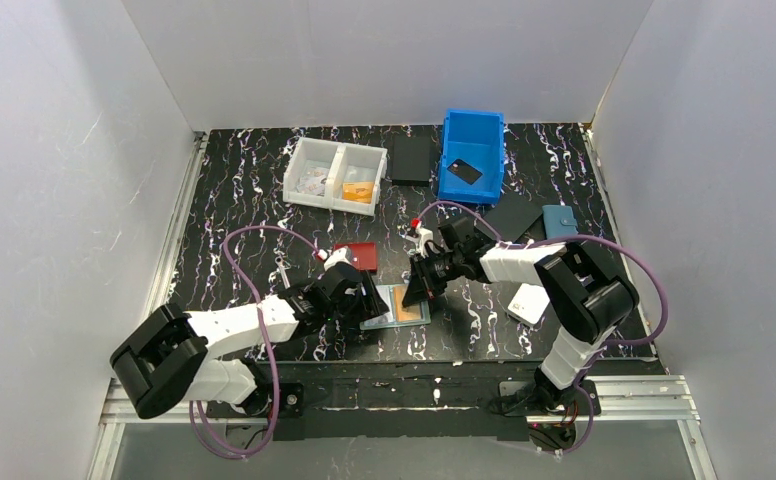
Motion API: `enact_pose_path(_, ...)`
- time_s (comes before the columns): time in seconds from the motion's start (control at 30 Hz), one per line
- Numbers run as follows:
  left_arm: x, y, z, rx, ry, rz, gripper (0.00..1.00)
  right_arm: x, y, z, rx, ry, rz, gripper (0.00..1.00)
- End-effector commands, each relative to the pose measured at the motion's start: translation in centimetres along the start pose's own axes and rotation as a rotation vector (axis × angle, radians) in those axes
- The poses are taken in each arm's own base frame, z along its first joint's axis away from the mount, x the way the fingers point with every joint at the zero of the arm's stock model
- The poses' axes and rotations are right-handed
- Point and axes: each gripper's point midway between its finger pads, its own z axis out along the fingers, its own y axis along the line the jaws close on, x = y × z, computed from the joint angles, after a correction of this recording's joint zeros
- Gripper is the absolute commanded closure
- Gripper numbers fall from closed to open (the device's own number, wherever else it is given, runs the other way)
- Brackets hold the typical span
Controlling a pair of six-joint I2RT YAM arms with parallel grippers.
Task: Take the credit cards out of the card holder
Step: Remove the credit card from the card holder.
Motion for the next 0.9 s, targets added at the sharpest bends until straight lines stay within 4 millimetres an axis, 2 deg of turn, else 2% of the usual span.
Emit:
enact_pose_path(0.0,0.1,1.1,0.0,-0.054,0.008,-0.017,0.39,0.1,-1.0,0.5,0.042,0.019,-0.001,0.85)
enact_pose_path(0.2,0.4,1.0,0.2,-0.049,0.024,-0.032,0.36,0.2,-1.2,0.5,0.051,0.025,0.001,0.85)
enact_pose_path(0.4,1.5,0.5,0.8,-0.011,0.081,-0.081,0.34,0.3,-1.2,0.6,0.049,0.030,0.000,0.85)
enact_pose_path(0.87,1.3,-2.6,0.9,0.166,0.108,-0.107,0.35,0.1,-1.0,0.5,0.049,0.031,-0.005,0.84)
